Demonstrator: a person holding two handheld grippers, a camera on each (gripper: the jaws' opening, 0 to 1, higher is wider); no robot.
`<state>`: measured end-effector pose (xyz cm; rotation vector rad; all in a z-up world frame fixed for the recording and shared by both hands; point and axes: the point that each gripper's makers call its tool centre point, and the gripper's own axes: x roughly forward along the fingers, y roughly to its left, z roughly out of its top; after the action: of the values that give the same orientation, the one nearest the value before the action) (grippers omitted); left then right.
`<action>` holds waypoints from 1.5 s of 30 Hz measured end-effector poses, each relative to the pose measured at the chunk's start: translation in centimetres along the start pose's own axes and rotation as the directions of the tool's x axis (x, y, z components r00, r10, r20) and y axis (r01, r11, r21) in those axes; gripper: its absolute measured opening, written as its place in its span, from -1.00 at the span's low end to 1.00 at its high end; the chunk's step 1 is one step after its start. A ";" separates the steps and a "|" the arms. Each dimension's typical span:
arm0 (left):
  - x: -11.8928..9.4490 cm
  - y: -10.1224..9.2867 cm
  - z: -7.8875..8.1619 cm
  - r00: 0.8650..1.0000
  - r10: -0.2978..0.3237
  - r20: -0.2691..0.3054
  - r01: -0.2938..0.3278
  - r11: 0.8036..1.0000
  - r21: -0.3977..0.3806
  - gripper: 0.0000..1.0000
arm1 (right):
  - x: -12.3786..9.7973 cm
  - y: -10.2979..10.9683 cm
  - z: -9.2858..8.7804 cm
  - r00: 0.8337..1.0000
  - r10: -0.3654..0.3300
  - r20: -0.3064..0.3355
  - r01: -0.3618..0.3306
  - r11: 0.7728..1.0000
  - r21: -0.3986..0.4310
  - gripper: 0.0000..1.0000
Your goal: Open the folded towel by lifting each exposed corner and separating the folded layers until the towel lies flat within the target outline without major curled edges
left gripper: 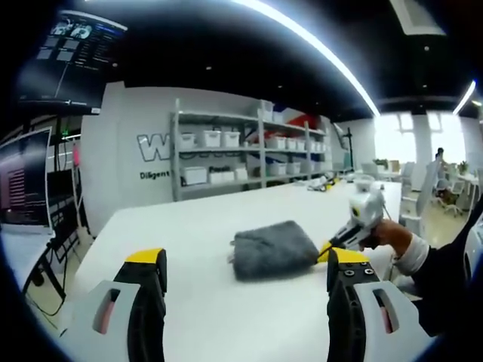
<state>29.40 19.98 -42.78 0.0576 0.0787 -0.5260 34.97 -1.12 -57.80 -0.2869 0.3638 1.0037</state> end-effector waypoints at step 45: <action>0.7 -0.7 -1.0 0.999 -0.024 -0.041 0.025 0.999 0.032 0.71 | 1.8 5.4 1.7 0.988 0.157 0.003 -0.157 0.984 0.078 -1.00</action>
<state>29.65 19.10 -43.83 0.0988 0.1107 -0.5509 31.54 3.67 -57.35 -0.1910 0.4330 1.1412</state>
